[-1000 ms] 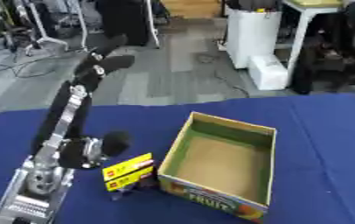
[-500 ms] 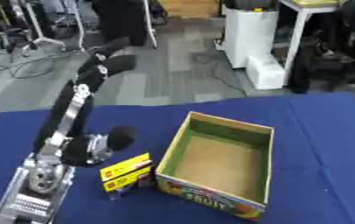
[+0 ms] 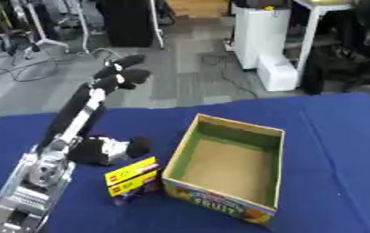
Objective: Pick up objects on the table and place them in the box.
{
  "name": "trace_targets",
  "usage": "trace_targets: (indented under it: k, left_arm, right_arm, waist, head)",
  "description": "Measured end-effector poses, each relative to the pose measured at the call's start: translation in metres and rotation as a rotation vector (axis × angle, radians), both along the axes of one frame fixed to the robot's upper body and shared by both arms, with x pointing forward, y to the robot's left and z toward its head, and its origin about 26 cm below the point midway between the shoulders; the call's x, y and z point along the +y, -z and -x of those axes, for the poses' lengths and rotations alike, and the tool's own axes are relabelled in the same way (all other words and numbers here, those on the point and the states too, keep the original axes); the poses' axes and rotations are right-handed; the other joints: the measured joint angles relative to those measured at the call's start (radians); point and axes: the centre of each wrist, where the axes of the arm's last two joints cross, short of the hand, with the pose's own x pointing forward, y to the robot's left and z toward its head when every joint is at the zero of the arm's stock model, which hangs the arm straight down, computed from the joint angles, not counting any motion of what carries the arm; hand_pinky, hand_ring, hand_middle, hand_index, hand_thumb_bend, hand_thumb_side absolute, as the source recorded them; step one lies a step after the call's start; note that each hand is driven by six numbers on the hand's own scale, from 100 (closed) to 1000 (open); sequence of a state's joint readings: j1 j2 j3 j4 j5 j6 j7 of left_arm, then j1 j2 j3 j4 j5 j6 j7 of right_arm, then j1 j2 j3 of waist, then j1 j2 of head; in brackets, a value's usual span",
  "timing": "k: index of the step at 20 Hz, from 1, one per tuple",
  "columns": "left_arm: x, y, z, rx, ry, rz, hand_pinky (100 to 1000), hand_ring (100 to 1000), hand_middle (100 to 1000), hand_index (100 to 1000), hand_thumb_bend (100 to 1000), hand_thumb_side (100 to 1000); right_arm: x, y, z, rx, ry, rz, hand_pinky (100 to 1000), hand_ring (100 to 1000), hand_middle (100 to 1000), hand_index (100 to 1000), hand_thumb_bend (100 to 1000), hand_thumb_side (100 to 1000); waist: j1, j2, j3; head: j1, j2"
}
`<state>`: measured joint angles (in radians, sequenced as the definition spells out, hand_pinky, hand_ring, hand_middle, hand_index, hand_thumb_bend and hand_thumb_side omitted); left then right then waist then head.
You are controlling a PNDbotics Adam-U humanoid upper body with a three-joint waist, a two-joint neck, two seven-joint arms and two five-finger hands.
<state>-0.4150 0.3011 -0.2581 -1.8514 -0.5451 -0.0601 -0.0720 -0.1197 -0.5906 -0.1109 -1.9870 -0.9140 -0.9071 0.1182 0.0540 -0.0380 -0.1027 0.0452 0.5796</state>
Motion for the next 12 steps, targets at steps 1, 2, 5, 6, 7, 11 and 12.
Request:
trace_targets:
  k: [1, 2, 5, 6, 7, 11, 12]
  left_arm:
    - [0.001, 0.001, -0.002, 0.010, 0.003, -0.020, 760, 806, 930, 872, 830, 810]
    - [0.003, 0.002, -0.004, 0.021, 0.007, -0.042, 761, 809, 934, 875, 833, 804]
    - [0.006, 0.004, -0.010, 0.059, 0.016, -0.123, 762, 816, 941, 878, 830, 782]
    - [0.008, 0.004, -0.012, 0.074, 0.020, -0.159, 761, 816, 940, 876, 830, 776]
    - [0.009, 0.004, -0.014, 0.088, 0.020, -0.199, 760, 819, 941, 877, 837, 777]
    - [0.013, 0.001, -0.022, 0.151, 0.014, -0.365, 758, 819, 931, 871, 883, 763]
    - [0.012, -0.002, -0.023, 0.164, 0.010, -0.402, 759, 821, 931, 870, 887, 755]
  right_arm:
    - [0.000, 0.000, 0.000, 0.000, 0.001, 0.000, 326, 377, 444, 526, 100, 1000]
    - [0.000, 0.000, 0.000, 0.001, 0.002, 0.000, 326, 377, 444, 526, 100, 1000]
    - [0.000, 0.000, 0.000, 0.001, 0.005, 0.003, 326, 377, 444, 526, 100, 1000]
    - [0.000, 0.000, 0.000, 0.002, 0.005, 0.003, 326, 377, 444, 526, 100, 1000]
    - [0.001, 0.001, 0.000, 0.003, 0.005, 0.004, 326, 377, 444, 526, 100, 1000]
    - [0.000, 0.003, 0.001, 0.011, 0.009, 0.007, 326, 377, 444, 526, 100, 1000]
    - [0.000, 0.003, 0.001, 0.012, 0.009, 0.008, 326, 377, 444, 526, 100, 1000]
  waist:
    - [0.001, -0.001, 0.000]
    - [0.002, -0.002, 0.000]
    - [0.005, -0.004, 0.000]
    - [0.005, -0.004, 0.000]
    - [0.005, -0.004, 0.000]
    - [0.005, -0.005, 0.001]
    - [0.005, -0.005, 0.002]
  head:
    - [0.000, 0.005]
    - [0.000, 0.010]
    - [0.000, 0.020]
    - [0.000, 0.024]
    - [0.000, 0.027]
    - [-0.001, 0.027]
    - [-0.001, 0.028]
